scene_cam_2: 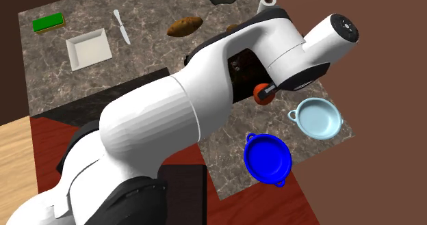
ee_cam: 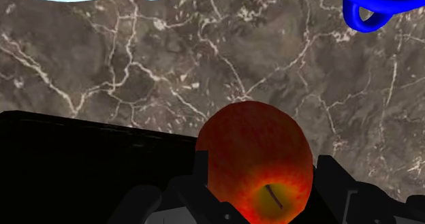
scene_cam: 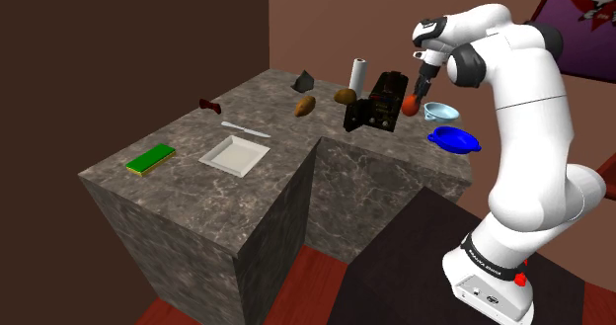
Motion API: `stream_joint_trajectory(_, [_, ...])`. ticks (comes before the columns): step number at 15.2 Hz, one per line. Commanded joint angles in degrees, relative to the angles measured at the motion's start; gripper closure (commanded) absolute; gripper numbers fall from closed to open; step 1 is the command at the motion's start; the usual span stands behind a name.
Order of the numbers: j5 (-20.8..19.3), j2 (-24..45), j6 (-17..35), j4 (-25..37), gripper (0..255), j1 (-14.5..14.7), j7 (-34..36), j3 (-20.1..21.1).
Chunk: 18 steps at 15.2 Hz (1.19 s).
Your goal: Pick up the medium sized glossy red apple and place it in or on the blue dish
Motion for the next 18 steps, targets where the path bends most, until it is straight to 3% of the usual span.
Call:
stream_joint_trajectory(1, [-0.3, -0.6, -1.1, 0.6, 255, 0.0, 0.3, -0.2])
stream_joint_trajectory(13, [-1.3, -1.7, -8.6, 7.7, 255, -1.5, 2.1, -0.7])
stream_joint_trajectory(18, [-5.2, -11.0, -4.5, -6.2, 255, 1.5, -2.6, -4.2])
